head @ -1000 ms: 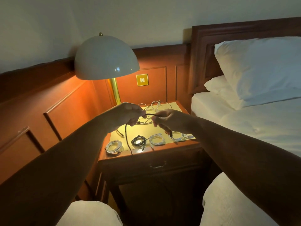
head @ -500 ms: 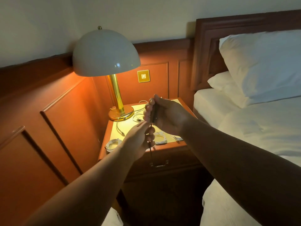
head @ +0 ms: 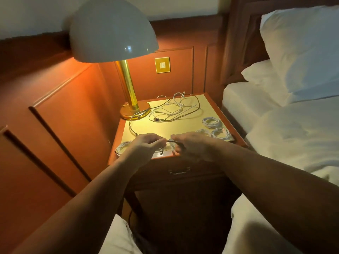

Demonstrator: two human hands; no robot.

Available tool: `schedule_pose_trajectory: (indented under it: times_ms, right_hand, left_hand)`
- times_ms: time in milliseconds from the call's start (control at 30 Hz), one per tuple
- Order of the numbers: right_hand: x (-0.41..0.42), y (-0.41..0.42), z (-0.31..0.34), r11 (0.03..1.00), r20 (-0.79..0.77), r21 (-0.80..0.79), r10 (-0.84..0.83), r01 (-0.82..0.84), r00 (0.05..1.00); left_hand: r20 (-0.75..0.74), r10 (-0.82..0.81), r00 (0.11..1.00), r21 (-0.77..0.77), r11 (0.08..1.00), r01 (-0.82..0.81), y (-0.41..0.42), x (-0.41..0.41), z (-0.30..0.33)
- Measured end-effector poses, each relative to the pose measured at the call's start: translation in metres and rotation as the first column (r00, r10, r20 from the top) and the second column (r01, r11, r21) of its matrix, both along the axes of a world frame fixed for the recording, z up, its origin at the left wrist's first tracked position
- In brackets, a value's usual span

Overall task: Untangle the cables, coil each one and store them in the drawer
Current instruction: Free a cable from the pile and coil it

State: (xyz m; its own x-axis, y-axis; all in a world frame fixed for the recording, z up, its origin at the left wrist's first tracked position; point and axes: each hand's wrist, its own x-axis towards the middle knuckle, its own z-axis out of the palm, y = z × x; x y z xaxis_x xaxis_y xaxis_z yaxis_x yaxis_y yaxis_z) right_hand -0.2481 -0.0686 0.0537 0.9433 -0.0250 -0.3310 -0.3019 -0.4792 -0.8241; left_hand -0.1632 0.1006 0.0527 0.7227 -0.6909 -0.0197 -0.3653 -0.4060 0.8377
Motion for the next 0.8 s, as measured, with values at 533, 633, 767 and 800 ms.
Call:
schedule_pose_trajectory:
  times_ms: [533,633,767,800]
  right_hand:
    - [0.025,-0.027,-0.059,0.945,0.518,-0.272,-0.017,0.183,0.855]
    - [0.032,-0.021,-0.062,0.804,0.299,-0.582,0.07,0.124,0.952]
    - [0.044,-0.011,-0.058,0.955,0.125,-0.261,-0.109,0.139,0.986]
    - [0.046,-0.01,-0.056,0.982,0.017,-0.024,-0.185,0.186,0.983]
  left_hand:
    - [-0.236,-0.138,0.962,0.043,0.987,0.153,-0.032,0.006,-0.073]
    - [-0.043,-0.085,0.995,0.049,0.995,0.087,-0.033,0.026,-0.069]
    - [-0.015,-0.005,1.0,-0.021,1.0,0.005,-0.031,0.039,-0.065]
    - [-0.08,0.012,0.997,-0.076,0.997,-0.018,-0.03,0.04,-0.065]
